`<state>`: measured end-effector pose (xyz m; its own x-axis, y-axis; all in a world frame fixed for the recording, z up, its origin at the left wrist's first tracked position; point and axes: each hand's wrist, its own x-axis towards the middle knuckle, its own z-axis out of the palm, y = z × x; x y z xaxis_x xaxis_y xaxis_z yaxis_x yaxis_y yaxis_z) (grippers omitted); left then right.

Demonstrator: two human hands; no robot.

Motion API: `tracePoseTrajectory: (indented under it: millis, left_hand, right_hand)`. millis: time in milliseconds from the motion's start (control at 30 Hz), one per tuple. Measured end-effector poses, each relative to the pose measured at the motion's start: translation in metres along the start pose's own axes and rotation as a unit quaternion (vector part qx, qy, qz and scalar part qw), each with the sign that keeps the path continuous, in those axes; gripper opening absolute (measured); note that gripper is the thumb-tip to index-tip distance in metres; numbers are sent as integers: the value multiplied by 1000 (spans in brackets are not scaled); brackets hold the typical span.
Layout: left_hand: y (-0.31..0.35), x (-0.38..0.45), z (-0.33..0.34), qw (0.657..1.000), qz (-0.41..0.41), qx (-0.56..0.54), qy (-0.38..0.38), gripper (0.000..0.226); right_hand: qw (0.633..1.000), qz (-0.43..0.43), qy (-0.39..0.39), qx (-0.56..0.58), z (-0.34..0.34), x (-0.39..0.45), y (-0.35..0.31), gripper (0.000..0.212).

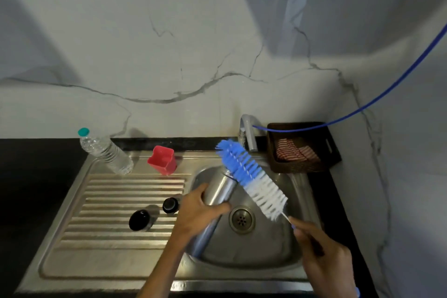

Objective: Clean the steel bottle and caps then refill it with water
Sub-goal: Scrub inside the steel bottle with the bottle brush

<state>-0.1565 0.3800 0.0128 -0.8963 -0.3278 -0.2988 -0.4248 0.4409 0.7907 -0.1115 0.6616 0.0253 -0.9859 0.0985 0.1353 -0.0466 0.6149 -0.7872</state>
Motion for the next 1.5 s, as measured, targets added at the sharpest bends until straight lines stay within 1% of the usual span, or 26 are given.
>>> tracePoseTrajectory:
  millis: [67, 100, 133, 200, 267, 333, 467, 500, 567, 600, 633, 667, 700, 733, 767, 833, 900, 967, 1100, 1167, 1233, 1267, 1333, 1400, 1467, 1500]
  left_hand:
    - [-3, -4, -6, 993, -43, -108, 27, 38]
    - [-3, -5, -9, 988, -54, -140, 21, 40]
    - [-1, -5, -11, 987, -56, -154, -4, 45]
    - [1, -8, -6, 990, -39, -106, -85, 48]
    - [5, -16, 7, 984, -26, -74, -159, 47]
    - [6, -20, 16, 981, -12, -45, -188, 51]
    - [1, -1, -6, 995, -19, -8, -100, 46]
    - [2, -1, -9, 994, -1, 22, -106, 47]
    - [6, -8, -5, 980, 48, 107, -159, 53]
    - [6, -12, 1, 975, 61, 133, -166, 57]
    - [6, -15, 5, 977, 64, 129, -155, 58]
    - [5, -16, 8, 986, 56, 100, -120, 56]
    - [4, -13, 8, 994, 44, 71, -66, 54]
    - [2, -12, 7, 998, 27, 52, -13, 52]
    - [1, -10, 7, 998, 30, 58, 20, 53]
    - [-1, -11, 14, 987, 85, 136, 11, 69]
    - [-6, -15, 31, 964, 142, 224, 4, 84]
    - [-16, -15, 44, 953, 167, 245, 61, 89]
    - [-19, 4, 53, 960, 71, 170, 209, 98]
    - [-13, 6, 57, 965, 62, 116, 226, 100]
    - [-5, -4, 58, 978, 94, 36, 182, 91]
    - [-5, -10, 58, 985, 104, -16, 137, 85]
    - [-9, -14, 56, 990, 100, -88, 34, 86]
    - [-18, -8, 60, 984, 40, -172, -28, 93]
    - [-20, -5, 61, 952, -37, -300, -43, 95]
    - [-21, -4, 59, 940, -57, -335, -39, 96]
  right_hand:
    - [997, 23, -25, 63, -10, -4, 9, 37]
    - [994, 35, -37, 95, -12, -6, 12, 37]
    - [990, 46, -58, 124, -12, -7, 15, 37]
    - [980, 74, -98, 156, -4, -4, 20, 36]
    - [975, 93, -115, 166, 7, 1, 23, 35]
    - [973, 97, -114, 177, 11, 2, 24, 34]
    - [968, 113, -88, 204, -4, -4, 29, 40]
    - [968, 115, -82, 208, -4, -4, 31, 39]
    - [967, 112, -78, 215, 3, 0, 27, 29]
    - [967, 112, -78, 214, 7, 3, 24, 23]
    - [966, 114, -78, 217, 10, 6, 22, 20]
    - [965, 115, -76, 221, 12, 6, 22, 21]
    - [963, 114, -76, 231, 11, 5, 23, 22]
    - [963, 112, -75, 235, 9, 3, 22, 18]
    - [960, 112, -79, 244, 8, 0, 22, 13]
    - [958, 110, -74, 253, 10, -1, 21, 27]
    - [954, 129, -61, 264, 15, 6, 17, 14]
    - [952, 132, -71, 266, 19, 10, 14, 22]
    - [949, 138, -113, 260, 19, -2, 10, 24]
    - [943, 141, -105, 282, 20, -7, 4, 25]
    - [936, 144, -102, 304, 20, -5, -4, 26]
    - [935, 140, -102, 309, 19, -3, -9, 26]
    - [936, 120, -119, 310, 15, 0, -18, 25]
    - [938, 100, -133, 303, 5, -2, -25, 26]
    - [947, 86, -138, 278, -2, -6, -30, 28]
    - [951, 79, -139, 264, -3, -9, -33, 29]
